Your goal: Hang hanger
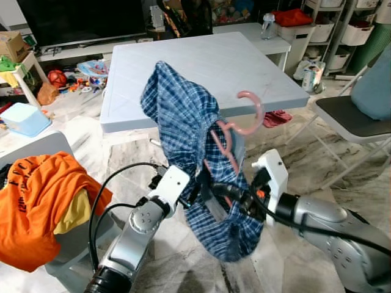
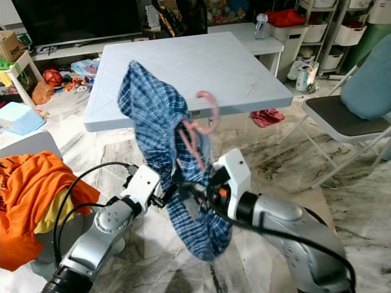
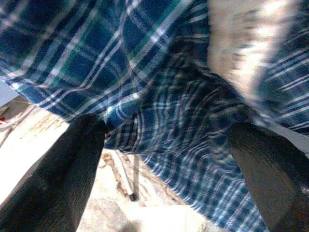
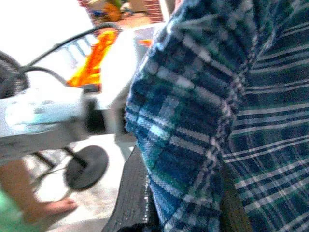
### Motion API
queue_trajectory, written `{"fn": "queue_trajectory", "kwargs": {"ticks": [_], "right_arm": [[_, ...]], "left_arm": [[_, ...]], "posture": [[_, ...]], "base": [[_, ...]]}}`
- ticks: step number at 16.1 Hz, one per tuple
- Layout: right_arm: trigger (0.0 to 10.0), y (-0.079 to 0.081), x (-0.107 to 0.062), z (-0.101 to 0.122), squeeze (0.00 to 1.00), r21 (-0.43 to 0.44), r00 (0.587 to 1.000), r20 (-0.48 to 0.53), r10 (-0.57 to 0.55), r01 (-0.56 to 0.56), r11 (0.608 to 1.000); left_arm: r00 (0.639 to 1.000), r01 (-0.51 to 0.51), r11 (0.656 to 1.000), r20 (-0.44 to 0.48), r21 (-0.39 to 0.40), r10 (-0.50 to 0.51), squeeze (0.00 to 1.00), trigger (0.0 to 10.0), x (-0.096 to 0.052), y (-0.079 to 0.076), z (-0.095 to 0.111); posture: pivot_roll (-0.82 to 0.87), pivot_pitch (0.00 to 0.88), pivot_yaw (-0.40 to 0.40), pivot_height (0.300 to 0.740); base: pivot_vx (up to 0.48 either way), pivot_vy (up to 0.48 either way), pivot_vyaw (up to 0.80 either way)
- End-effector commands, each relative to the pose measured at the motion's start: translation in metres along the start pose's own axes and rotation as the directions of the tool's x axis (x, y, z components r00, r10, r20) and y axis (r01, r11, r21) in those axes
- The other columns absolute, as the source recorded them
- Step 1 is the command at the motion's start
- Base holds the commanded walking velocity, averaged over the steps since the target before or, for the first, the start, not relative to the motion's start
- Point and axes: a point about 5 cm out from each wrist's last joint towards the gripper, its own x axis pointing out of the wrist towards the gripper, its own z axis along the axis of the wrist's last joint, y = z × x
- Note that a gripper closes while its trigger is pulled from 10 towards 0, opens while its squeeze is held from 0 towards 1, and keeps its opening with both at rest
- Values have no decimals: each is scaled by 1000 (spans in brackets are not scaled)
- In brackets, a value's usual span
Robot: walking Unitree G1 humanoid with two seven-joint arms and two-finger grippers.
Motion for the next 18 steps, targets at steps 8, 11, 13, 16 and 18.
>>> {"fn": "queue_trajectory", "kwargs": {"ticks": [8, 11, 13, 16, 18], "right_arm": [[10000, -30, 8, 16, 0, -104, 969, 85, -234, 242, 965], [10000, -41, 24, 19, 0, -114, 950, 119, -289, 302, 946], [10000, -44, 28, 15, 0, -118, 946, 118, -301, 314, 942], [10000, -53, 26, 15, 0, -125, 933, 124, -337, 352, 928], [10000, -46, 26, 18, 0, -121, 962, 113, -249, 262, 957]], "left_arm": [[992, 109, 992, 75, -58, -105, 0, 10000, 0, -12, 14], [964, 231, 971, 148, -56, -221, 0, 10000, -8, -24, 28], [968, 188, 980, 180, -68, -174, 1000, 10000, -15, -15, 30], [988, 43, 994, 154, -98, -27, 1000, 10000, -22, 6, 25], [991, -41, 997, 126, -66, 49, 0, 10000, -17, 18, 14]], "posture": [[-206, 0, 44, 740], [-178, 0, 33, 740], [-165, 0, 27, 740], [-151, 0, 22, 740], [-151, 0, 20, 740]], "base": [[0, 0, 0], [0, 0, 0], [0, 0, 0], [0, 0, 0], [0, 0, 0]]}}
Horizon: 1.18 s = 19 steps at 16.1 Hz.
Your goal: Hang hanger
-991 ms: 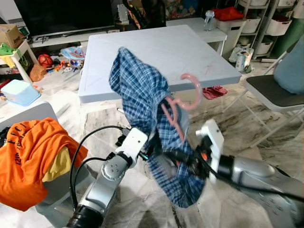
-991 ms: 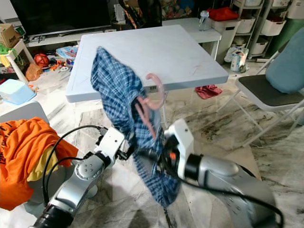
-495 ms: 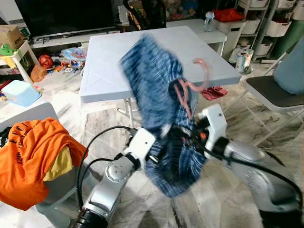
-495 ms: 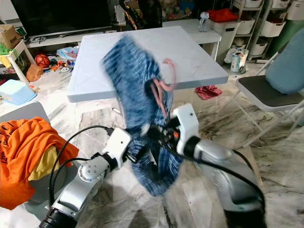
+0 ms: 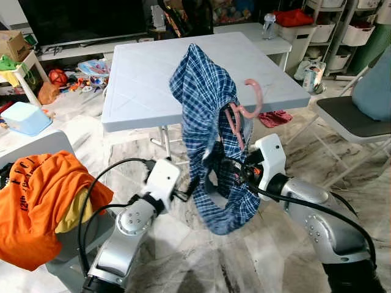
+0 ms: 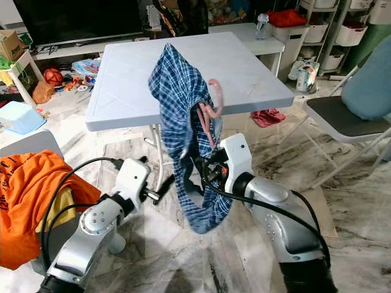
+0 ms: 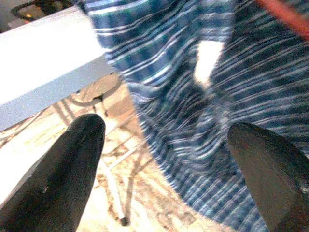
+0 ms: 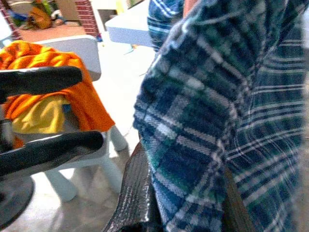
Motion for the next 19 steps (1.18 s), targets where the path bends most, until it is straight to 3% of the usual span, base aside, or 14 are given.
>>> {"fn": "queue_trajectory", "kwargs": {"ticks": [1, 4, 7, 10, 12, 14, 15, 17, 18, 19], "right_arm": [[10000, 15, -4, 15, 0, -4, 990, 35, 138, -138, 990], [10000, 21, -13, 22, 0, -34, 974, 32, 225, -224, 974], [10000, 25, -14, 22, 0, -32, 968, 24, 251, -250, 968], [10000, 34, -18, 17, 0, -25, 950, -11, 311, -312, 950], [10000, 41, -25, 15, 0, -25, 926, -45, 375, -377, 926], [10000, 38, -37, 9, 0, -41, 912, -111, 396, -402, 915], [10000, 30, -42, 3, 0, -59, 921, -156, 358, -370, 927], [10000, 14, -46, -7, 0, -108, 939, -223, 260, -290, 951], [10000, -7, -43, -13, 0, -186, 963, -250, 104, -154, 970], [10000, -18, -42, -14, 0, -247, 964, -264, 19, -86, 965]], "left_arm": [[999, -48, 999, 24, -6, 48, 0, 10000, 8, 7, 1], [998, 14, 999, 63, -33, -11, 0, 10000, 29, -11, 15], [995, 59, 998, 85, -36, -56, 0, 10000, 39, -25, 20], [995, 52, 999, 89, -12, -51, 0, 10000, 48, -27, 19], [996, -29, 999, 80, 30, 27, 0, 10000, 53, -14, 16], [984, -159, 987, 84, 18, 157, 0, 10000, 55, 13, 17], [972, -213, 977, 97, 1, 212, 0, 10000, 55, 27, 20], [962, -253, 967, 104, -17, 253, 0, 10000, 55, 42, 24], [961, -256, 966, 99, -39, 258, 0, 10000, 52, 51, 26], [964, -244, 969, 100, -39, 247, 0, 10000, 48, 54, 25]], "posture": [[-162, 0, 20, 740], [-192, 0, 25, 740], [-200, 0, 33, 740], [-201, 0, 37, 740], [-205, 0, 36, 740], [-208, 0, 35, 740], [-210, 0, 36, 740], [-201, 0, 38, 740], [-191, 0, 41, 740], [-180, 0, 42, 740]], "base": [[0, 0, 0], [0, 0, 0], [0, 0, 0], [0, 0, 0], [0, 0, 0], [0, 0, 0], [0, 0, 0], [0, 0, 0], [0, 0, 0], [0, 0, 0]]}}
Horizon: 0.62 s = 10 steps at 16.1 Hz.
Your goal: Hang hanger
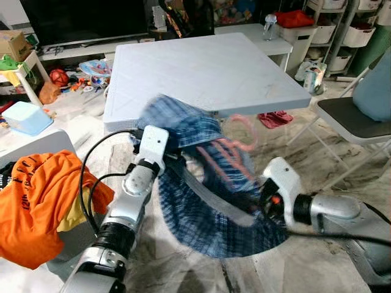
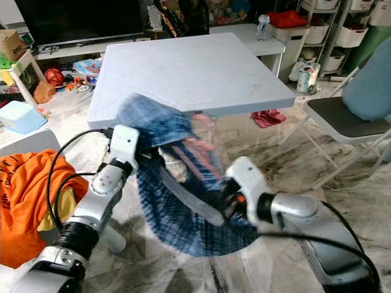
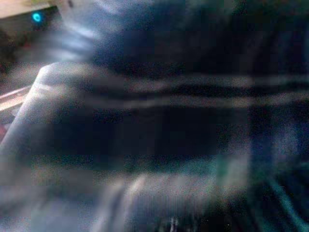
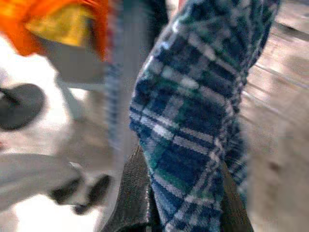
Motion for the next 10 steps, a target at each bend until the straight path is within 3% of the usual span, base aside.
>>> {"fn": "queue_trajectory", "kwargs": {"ticks": [1, 3, 6, 8, 10], "right_arm": [[10000, -14, -3, 0, 0, -139, 996, -28, -83, 79, 987], [10000, -17, -10, -7, 0, -187, 996, -67, -61, 48, 981], [10000, -34, -38, -26, 0, -281, 979, -201, -22, -36, 959], [10000, -42, -57, -31, 0, -350, 963, -267, 49, -144, 926], [10000, -48, -73, -28, 0, -355, 952, -284, 116, -217, 909]], "left_arm": [[1000, 7, 1000, 11, -5, -7, 0, 10000, -6, 10, 3], [1000, -6, 1000, 12, -11, 6, 0, 10000, -14, 20, 4], [999, -46, 997, -31, -67, 44, 0, 10000, -25, 51, 7], [997, -21, 992, -72, -127, 12, 0, 10000, -29, 58, 8], [993, 4, 982, -119, -187, -27, 0, 10000, -30, 62, 5]], "posture": [[-168, 0, 40, 740], [-155, 0, 35, 740], [-144, 0, 30, 740], [-147, 0, 32, 740], [-155, 0, 40, 740]], "base": [[0, 0, 0], [0, 0, 0], [0, 0, 0], [0, 0, 0], [0, 0, 0]]}}
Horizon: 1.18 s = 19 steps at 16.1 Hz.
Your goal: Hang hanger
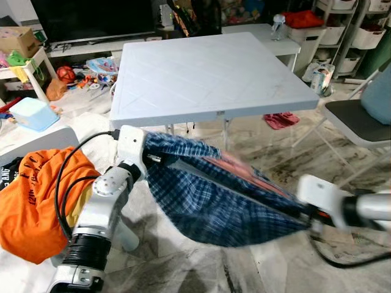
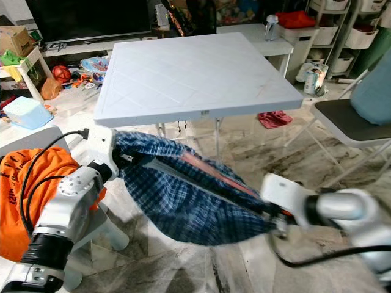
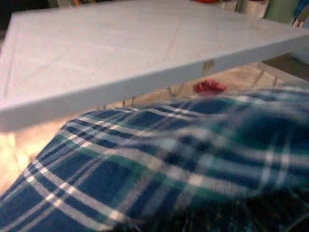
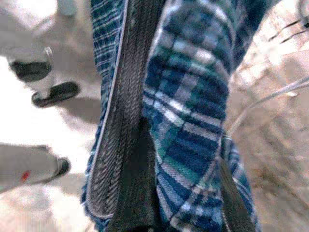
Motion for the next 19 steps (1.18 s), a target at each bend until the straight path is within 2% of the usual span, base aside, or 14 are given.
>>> {"fn": "queue_trajectory", "kwargs": {"ticks": [1, 3, 5, 6, 7, 8, 10, 11, 12, 13, 15, 16, 18, 19], "right_arm": [[10000, -11, -22, -9, 0, -6, 999, -46, 13, -13, 1000], [10000, -18, -32, -7, 0, -26, 999, -47, 25, -26, 999], [10000, -31, -25, 1, 0, -42, 997, 5, -82, 83, 996], [10000, -30, -23, 4, 0, -39, 996, 28, -84, 85, 996], [10000, -28, -20, 7, 0, -33, 995, 67, -70, 72, 997], [10000, -26, -17, 8, 0, -52, 995, 82, -63, 68, 996], [10000, -35, -14, 9, 0, -133, 989, 54, -140, 146, 980], [10000, -42, -11, 13, 0, -148, 977, 75, -202, 211, 966], [10000, -51, -7, 21, 0, -134, 949, 124, -289, 305, 943], [10000, -57, -4, 26, 0, -107, 920, 145, -364, 380, 919], [10000, -65, 7, 38, 0, -66, 861, 178, -477, 494, 867], [10000, -65, 14, 47, 0, -78, 844, 209, -495, 519, 851], [10000, -62, 22, 58, 0, -100, 827, 278, -489, 531, 841], [10000, -59, 23, 55, 0, -95, 838, 287, -464, 507, 857]], "left_arm": [[997, -68, 997, -25, -47, 67, 0, 10000, -5, 26, 6], [998, -41, 995, -45, -90, 37, 0, 10000, -1, 25, 8], [999, -7, 995, -39, -98, 3, 0, 10000, 1, 15, 8], [999, 3, 993, -51, -122, -9, 0, 10000, 1, 11, 5], [994, 39, 984, -99, -177, -57, 0, 10000, 0, 1, -6], [984, 80, 977, -142, -199, -110, 0, 10000, -3, -7, -15], [963, 168, 974, -186, -153, -196, 0, 10000, -6, -14, -19], [953, 207, 965, -190, -161, -237, 0, 10000, -6, -19, -18], [924, 295, 945, -209, -142, -320, 0, 10000, -8, -29, -18], [907, 342, 933, -223, -108, -358, 0, 10000, -9, -35, -18], [911, 356, 932, -199, -66, -362, 0, 10000, -6, -48, -15], [911, 361, 931, -190, -59, -366, 0, 10000, -4, -54, -14], [903, 377, 915, -165, -144, -397, 0, 10000, -3, -63, -11], [897, 391, 901, -140, -188, -419, 0, 10000, -4, -65, -7]], "posture": [[-161, 0, 44, 740], [-170, 0, 44, 740], [-169, 0, 41, 740], [-169, 0, 41, 740], [-165, 0, 40, 740], [-165, 0, 41, 740], [-165, 0, 41, 740], [-165, 0, 41, 740], [-165, 0, 41, 740], [-166, 0, 35, 740], [-167, 0, 37, 740], [-166, 0, 37, 740], [-166, 0, 37, 740], [-167, 0, 37, 740]], "base": [[0, 0, 0], [0, 0, 0], [0, 0, 0], [0, 0, 0], [0, 0, 0], [0, 0, 0], [0, 0, 0], [0, 0, 0], [0, 0, 0], [0, 0, 0], [0, 0, 0], [0, 0, 0], [0, 0, 0], [0, 0, 0]]}}
